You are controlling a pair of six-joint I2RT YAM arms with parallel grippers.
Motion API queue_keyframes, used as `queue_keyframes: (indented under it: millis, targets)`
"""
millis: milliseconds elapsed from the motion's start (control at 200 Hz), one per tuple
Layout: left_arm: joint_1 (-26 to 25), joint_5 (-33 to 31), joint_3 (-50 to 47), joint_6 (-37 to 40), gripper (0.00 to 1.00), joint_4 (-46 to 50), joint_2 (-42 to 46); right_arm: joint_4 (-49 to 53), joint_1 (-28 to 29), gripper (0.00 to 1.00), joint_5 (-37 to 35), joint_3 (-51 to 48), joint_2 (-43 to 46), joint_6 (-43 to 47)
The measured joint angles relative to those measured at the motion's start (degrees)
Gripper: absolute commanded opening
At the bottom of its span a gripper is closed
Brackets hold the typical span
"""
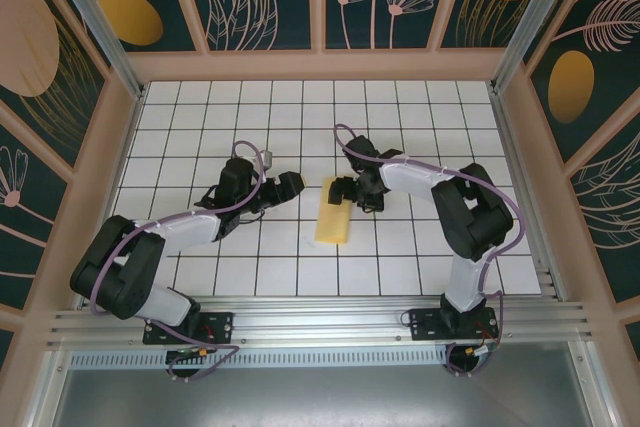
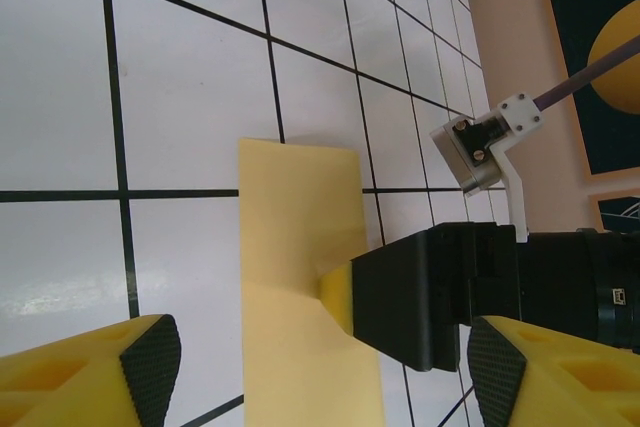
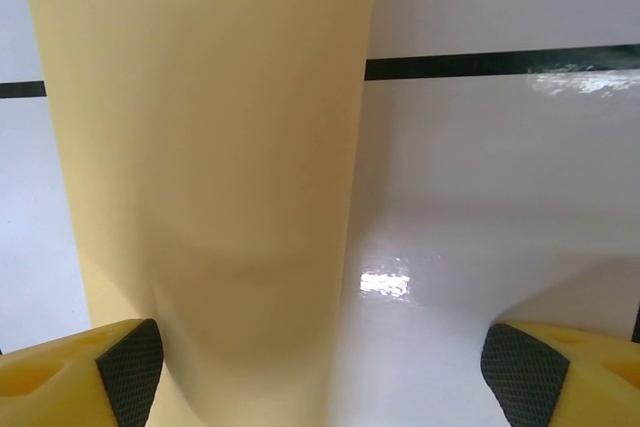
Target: Fold a paper plane with a square sheet of paper (pick it up from the middle)
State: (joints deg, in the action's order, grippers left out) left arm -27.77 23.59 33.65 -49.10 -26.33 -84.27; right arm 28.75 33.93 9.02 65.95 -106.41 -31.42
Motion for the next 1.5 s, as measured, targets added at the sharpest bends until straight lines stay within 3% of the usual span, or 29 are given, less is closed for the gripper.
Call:
queue_keyframes:
  millis: [140, 225, 565, 1031, 1501]
  targets:
    - [0.00, 0.20, 0.31, 0.15, 0.72, 0.00, -0.13, 0.00, 0.04, 0.88, -0.26, -0.07, -0.07, 0.00]
    - [0.00, 0.48, 0.85, 0.22, 0.64, 0.13, -0.70, -0.02, 0.04, 0.87, -0.42, -0.13, -0.13, 0.02]
    - [-2.27, 0.94, 8.57, 0.55, 0.00, 5.75, -7.91, -0.42, 0.31, 0.87, -1.18, -0.50, -0.26, 0.02]
    - [-7.02, -1.20, 18.10, -0.55, 0.00, 13.09, -19.85, -1.53, 0.68, 0.87, -2.12, -1.57, -0.26, 0.00]
    - [-7.89, -0.72, 20.55, -0.55, 0.00, 15.04, -24.46, -1.57, 0.74, 0.87, -2.16, -1.62, -0.26, -0.02]
